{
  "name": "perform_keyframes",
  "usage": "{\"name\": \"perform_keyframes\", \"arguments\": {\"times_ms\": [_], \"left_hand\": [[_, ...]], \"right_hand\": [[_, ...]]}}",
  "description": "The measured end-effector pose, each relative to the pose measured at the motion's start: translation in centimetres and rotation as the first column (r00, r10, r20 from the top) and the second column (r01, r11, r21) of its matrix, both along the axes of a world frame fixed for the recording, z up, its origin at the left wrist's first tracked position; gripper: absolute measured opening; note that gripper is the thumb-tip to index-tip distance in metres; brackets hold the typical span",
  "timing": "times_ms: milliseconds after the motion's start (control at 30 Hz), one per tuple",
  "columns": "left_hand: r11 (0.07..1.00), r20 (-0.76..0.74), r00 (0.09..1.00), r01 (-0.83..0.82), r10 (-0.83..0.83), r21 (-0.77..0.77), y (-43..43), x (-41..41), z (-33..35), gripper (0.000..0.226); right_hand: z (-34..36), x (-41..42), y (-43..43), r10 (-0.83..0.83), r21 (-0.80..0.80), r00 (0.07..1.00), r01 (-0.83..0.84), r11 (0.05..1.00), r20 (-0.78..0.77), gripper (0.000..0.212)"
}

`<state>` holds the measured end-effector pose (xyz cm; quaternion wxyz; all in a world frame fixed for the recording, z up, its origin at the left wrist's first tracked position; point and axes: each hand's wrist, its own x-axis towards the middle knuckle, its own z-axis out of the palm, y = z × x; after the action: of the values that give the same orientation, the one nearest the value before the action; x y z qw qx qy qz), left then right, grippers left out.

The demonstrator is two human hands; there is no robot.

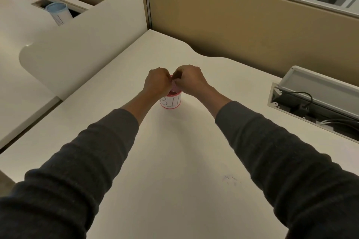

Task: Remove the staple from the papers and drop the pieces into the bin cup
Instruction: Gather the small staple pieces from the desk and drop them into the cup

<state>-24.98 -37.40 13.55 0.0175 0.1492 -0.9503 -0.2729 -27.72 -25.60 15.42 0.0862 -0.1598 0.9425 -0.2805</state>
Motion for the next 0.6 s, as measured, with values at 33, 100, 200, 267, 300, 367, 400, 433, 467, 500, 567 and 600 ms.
{"name": "perform_keyframes", "arguments": {"times_ms": [33, 100, 200, 267, 300, 367, 400, 433, 467, 500, 567, 600], "left_hand": [[1.000, -0.037, 0.999, -0.006, 0.006, 0.019, 0.3, 0.4, 0.3, 0.024], [0.999, -0.141, 0.990, -0.015, 0.020, 0.039, 1.3, 1.4, 0.8, 0.030], [0.997, -0.365, 0.929, 0.072, -0.059, 0.024, 3.7, 4.4, 0.5, 0.023], [0.977, -0.463, 0.876, 0.194, -0.134, 0.084, 5.7, 7.4, -1.0, 0.020], [0.963, -0.467, 0.869, 0.243, -0.163, 0.116, 6.8, 9.1, -2.1, 0.021], [0.940, -0.431, 0.871, 0.317, -0.235, 0.129, 9.3, 12.7, -4.8, 0.024], [0.930, -0.399, 0.873, 0.350, -0.281, 0.110, 10.5, 14.5, -6.1, 0.027], [0.919, -0.363, 0.869, 0.387, -0.335, 0.080, 11.6, 16.5, -7.5, 0.031], [0.906, -0.326, 0.862, 0.422, -0.388, 0.040, 12.7, 18.3, -8.9, 0.037], [0.891, -0.281, 0.853, 0.453, -0.440, -0.020, 13.7, 20.0, -10.2, 0.043], [0.853, -0.136, 0.843, 0.505, -0.521, -0.133, 15.3, 23.1, -12.2, 0.060], [0.837, -0.061, 0.841, 0.523, -0.537, -0.160, 15.8, 24.2, -12.9, 0.067]], "right_hand": [[0.3, 0.3, 0.3, -0.005, -0.044, 1.000, 0.005, 0.999, 0.006, 0.027], [1.0, 1.3, 1.5, -0.033, -0.146, 0.999, 0.032, 0.989, -0.004, 0.029], [1.4, 4.1, 4.9, -0.073, -0.294, 0.997, 0.069, 0.953, -0.004, 0.023], [0.6, 6.7, 8.4, -0.100, -0.351, 0.994, 0.108, 0.930, 0.039, 0.020], [-0.1, 8.2, 10.3, -0.117, -0.372, 0.990, 0.137, 0.918, 0.076, 0.019], [-2.0, 12.2, 14.5, -0.155, -0.363, 0.982, 0.183, 0.914, 0.107, 0.019], [-3.2, 14.4, 16.5, -0.177, -0.326, 0.980, 0.198, 0.924, 0.092, 0.018], [-4.5, 16.9, 18.4, -0.205, -0.282, 0.977, 0.215, 0.935, 0.066, 0.018], [-5.9, 19.3, 20.1, -0.223, -0.237, 0.974, 0.224, 0.945, 0.031, 0.021], [-7.4, 21.7, 21.6, -0.227, -0.176, 0.974, 0.223, 0.959, -0.003, 0.027], [-10.3, 26.1, 23.8, -0.183, 0.058, 0.982, 0.186, 0.981, -0.045, 0.051], [-11.5, 27.9, 24.3, -0.162, 0.173, 0.985, 0.169, 0.970, -0.050, 0.061]]}}
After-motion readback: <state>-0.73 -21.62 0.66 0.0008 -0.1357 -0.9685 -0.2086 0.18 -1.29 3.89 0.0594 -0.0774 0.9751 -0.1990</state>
